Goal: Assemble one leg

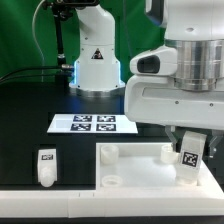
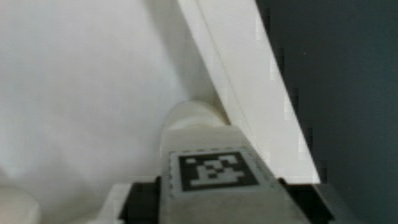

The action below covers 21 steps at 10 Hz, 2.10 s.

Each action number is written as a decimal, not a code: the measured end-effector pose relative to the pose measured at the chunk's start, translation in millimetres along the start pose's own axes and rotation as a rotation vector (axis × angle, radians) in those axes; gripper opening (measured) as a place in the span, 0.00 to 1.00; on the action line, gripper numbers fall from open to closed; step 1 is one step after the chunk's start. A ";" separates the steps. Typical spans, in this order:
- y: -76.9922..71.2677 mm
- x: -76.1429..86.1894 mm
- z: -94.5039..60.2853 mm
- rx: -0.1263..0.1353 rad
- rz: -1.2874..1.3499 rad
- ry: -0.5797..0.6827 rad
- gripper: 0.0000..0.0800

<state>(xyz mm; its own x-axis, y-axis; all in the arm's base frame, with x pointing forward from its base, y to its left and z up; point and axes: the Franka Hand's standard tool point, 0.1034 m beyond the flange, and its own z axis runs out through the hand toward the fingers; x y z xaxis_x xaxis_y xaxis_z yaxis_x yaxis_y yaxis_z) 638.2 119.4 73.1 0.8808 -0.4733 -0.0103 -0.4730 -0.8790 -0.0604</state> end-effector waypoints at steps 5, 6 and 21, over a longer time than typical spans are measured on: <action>8.9 3.7 2.5 0.043 0.560 -0.034 0.36; 9.3 5.4 2.4 0.069 0.686 -0.055 0.36; 2.1 7.4 -8.1 0.033 -0.239 0.021 0.81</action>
Offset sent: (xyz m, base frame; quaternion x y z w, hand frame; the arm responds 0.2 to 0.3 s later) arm -0.0084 -0.0179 -0.0099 -0.0036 -0.0173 0.2738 0.9616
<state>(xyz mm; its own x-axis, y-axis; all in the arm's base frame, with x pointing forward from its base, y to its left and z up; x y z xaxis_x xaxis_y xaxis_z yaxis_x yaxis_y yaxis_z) 643.5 113.6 81.0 0.9670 -0.2533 0.0285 -0.2498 -0.9640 -0.0909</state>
